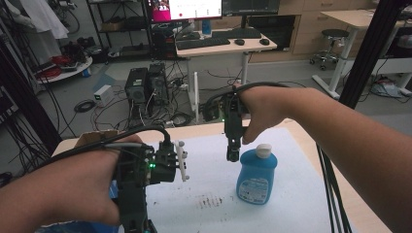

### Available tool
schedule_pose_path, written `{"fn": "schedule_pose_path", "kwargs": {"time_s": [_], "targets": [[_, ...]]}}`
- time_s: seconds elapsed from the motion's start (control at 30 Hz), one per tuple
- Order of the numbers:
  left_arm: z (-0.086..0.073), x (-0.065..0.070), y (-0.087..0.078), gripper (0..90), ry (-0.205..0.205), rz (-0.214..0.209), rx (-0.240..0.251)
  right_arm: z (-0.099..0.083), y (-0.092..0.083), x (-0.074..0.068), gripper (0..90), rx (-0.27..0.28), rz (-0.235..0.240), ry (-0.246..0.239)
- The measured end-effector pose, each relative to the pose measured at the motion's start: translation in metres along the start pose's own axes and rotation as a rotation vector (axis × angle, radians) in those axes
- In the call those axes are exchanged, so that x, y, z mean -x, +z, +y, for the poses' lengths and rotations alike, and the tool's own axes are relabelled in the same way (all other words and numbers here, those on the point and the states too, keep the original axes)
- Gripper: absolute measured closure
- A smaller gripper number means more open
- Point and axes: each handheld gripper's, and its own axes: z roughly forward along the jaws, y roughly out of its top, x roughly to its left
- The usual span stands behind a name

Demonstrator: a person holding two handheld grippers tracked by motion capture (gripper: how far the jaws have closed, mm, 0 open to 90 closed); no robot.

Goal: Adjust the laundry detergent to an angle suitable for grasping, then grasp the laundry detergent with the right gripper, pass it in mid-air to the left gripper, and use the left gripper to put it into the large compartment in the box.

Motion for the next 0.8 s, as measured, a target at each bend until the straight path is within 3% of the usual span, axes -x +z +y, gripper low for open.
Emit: {"fn": "schedule_pose_path", "kwargs": {"time_s": [0.4, 0.8], "targets": [[0.001, 0.002, 0.003, 1.7, -0.009, -0.006, -0.006, 0.0, -0.001, -0.012, 2.1, 0.004, -0.009, -0.012], [-0.001, -0.002, 0.003, 1.7, -0.009, -0.005, -0.011, 0.004, 0.005, -0.007, 2.1, -0.007, -0.002, -0.001]]}}
